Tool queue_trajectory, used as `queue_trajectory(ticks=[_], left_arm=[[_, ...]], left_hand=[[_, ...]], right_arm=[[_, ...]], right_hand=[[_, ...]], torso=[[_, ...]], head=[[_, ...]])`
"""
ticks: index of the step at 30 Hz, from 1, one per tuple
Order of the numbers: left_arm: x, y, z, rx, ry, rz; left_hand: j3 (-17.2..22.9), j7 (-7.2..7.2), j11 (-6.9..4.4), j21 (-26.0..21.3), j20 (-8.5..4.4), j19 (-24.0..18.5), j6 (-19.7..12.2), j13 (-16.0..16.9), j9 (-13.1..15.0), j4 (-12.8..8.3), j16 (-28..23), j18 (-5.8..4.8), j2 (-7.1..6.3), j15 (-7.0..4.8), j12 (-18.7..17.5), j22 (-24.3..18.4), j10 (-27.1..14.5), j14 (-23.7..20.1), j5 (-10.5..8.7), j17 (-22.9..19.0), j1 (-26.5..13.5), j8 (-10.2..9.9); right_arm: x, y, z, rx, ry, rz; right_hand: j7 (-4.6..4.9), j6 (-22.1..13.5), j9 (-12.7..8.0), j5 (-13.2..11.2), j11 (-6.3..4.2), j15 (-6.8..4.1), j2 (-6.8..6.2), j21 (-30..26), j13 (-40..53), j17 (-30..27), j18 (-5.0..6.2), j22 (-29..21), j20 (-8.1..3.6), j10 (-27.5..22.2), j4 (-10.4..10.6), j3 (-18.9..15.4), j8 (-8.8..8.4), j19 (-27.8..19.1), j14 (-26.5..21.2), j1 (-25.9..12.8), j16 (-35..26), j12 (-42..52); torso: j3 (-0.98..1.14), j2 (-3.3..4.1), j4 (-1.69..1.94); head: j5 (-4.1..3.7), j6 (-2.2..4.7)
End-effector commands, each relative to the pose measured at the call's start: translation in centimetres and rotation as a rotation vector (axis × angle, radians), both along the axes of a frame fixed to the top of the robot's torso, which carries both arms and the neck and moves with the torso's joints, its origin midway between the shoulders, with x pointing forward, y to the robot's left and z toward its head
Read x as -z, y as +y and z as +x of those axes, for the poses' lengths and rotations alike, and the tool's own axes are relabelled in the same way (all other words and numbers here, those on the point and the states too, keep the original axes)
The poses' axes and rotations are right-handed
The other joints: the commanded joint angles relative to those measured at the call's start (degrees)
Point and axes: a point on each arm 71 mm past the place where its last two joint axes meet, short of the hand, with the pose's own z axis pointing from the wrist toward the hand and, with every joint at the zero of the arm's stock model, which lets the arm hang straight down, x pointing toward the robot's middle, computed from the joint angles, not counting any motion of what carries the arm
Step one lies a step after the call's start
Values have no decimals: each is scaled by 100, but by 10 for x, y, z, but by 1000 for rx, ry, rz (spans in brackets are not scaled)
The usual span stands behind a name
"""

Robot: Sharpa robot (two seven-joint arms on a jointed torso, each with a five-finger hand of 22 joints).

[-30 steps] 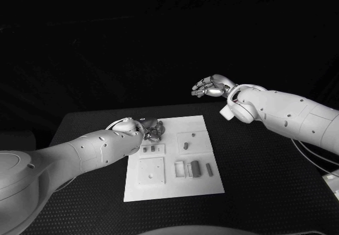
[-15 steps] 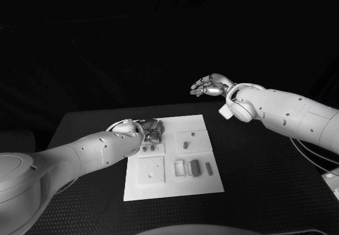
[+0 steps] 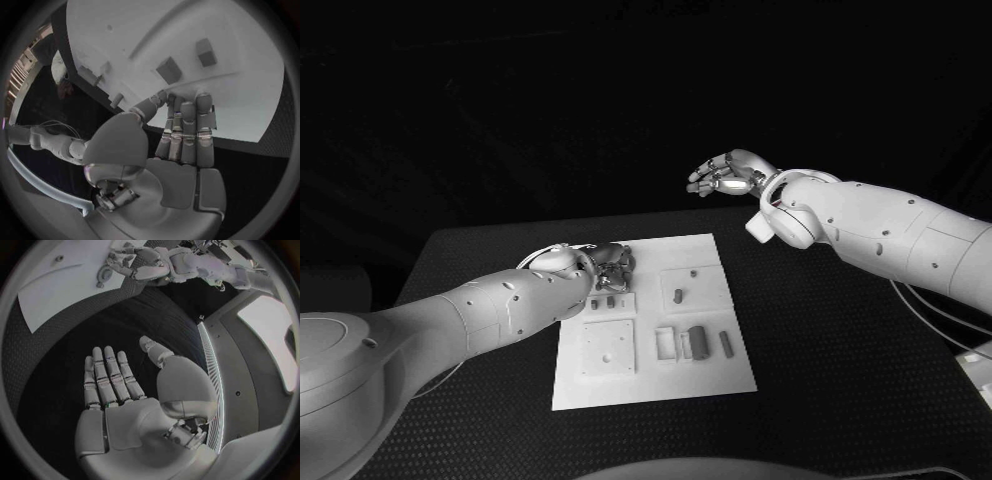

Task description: Assemble the parts on the task board

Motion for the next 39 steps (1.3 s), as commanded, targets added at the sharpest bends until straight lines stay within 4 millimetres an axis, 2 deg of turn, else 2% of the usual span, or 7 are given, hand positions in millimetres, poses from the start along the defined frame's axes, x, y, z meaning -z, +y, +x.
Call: queue_trajectory(ticks=[1,5,11,20,39], left_arm=[[5,-3,-3,14,31,-5],[7,-2,-3,4,30,0],[10,-1,-4,10,37,10],[10,1,-1,1,6,7],[4,17,1,-108,-8,-176]], left_hand=[[-9,16,23,22,12,12,16,-24,-2,21,29,444,19,5,-44,130,4,18,-17,-20,-37,6],[43,34,6,39,9,16,182,-27,26,3,44,458,79,-11,-41,130,90,33,0,-41,30,93],[255,-13,-136,194,-88,200,523,36,78,-30,176,468,200,-149,65,138,455,229,18,-51,354,256],[367,-84,-223,278,-168,294,710,91,124,-41,225,443,253,-232,96,125,662,371,5,-93,626,333],[418,-148,-288,315,-249,462,876,140,156,-22,249,419,325,-299,65,116,856,564,13,-149,549,370]], right_arm=[[0,3,0,-18,1,-4],[0,3,0,-18,1,-4],[0,3,-1,-19,2,-4],[0,4,0,-21,1,-3],[0,0,-1,-18,1,-4]], right_hand=[[233,-20,-10,3,9,-2,2,-38,0,7,-25,7,-11,38,-22,-16,33,44,56,24,-35,-32],[233,-20,-11,3,9,-2,2,-40,0,7,-25,8,-11,39,-22,-17,33,44,56,23,-35,-33],[233,-20,-12,2,10,-2,0,-42,0,7,-25,9,-10,39,-22,-18,34,44,55,22,-36,-33],[233,-19,-14,2,9,-2,-2,-46,0,7,-25,11,-10,40,-22,-19,36,44,54,19,-38,-34],[231,-20,-19,2,9,-2,-9,-56,0,9,-25,17,-10,41,-20,-24,38,46,53,12,-41,-37]], torso=[[-1,0,-2],[-1,1,1],[-1,0,0],[-1,2,0],[-2,-2,7]], head=[[-9,1],[-16,-6],[-21,-16],[-31,-27],[-31,-7]])
